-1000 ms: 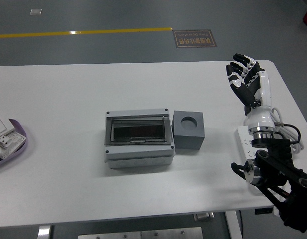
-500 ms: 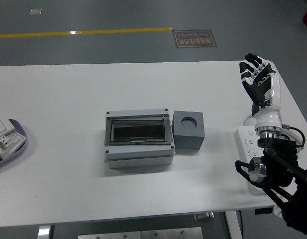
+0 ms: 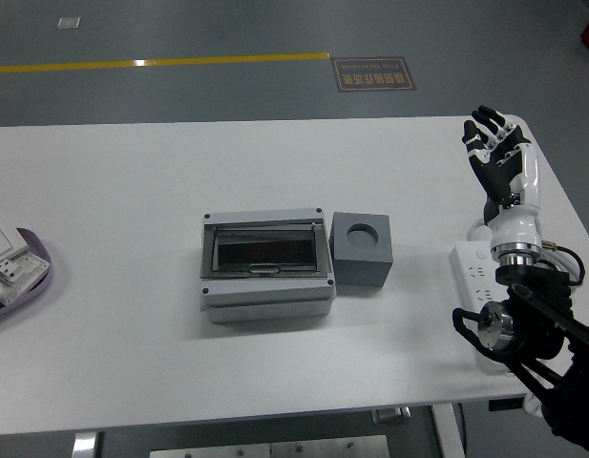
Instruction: Pick up the cylinder from the cube,place it in the box,flap close box
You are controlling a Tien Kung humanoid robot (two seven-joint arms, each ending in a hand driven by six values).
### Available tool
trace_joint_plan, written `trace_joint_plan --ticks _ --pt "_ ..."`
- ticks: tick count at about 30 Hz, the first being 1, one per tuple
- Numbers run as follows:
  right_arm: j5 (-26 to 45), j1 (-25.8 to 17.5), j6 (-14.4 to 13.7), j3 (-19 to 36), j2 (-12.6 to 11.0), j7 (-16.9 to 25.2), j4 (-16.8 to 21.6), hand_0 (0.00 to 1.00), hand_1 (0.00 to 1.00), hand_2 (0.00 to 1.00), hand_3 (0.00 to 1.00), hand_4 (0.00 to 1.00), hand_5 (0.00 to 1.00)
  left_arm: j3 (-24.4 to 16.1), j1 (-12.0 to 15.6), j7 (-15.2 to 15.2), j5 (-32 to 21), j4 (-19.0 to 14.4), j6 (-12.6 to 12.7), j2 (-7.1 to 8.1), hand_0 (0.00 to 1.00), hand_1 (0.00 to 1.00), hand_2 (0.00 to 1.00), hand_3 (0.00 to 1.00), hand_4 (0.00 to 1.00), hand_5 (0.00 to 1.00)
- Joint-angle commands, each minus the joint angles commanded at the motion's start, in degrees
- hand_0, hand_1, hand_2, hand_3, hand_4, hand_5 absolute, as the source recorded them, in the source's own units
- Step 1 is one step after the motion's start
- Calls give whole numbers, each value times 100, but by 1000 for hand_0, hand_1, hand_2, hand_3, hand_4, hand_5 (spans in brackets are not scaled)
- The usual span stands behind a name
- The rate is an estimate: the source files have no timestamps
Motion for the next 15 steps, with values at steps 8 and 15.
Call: trace_joint_plan --ticks 8,15 --pt "111 69 0 -206 6 0 7 643 657 669 645 770 334 -6 -15 23 -8 -5 -15 -35 523 558 569 598 685 223" --pt "94 71 0 -226 23 0 16 629 646 657 641 730 326 -23 -10 40 -14 0 -11 -37 523 558 570 598 686 222"
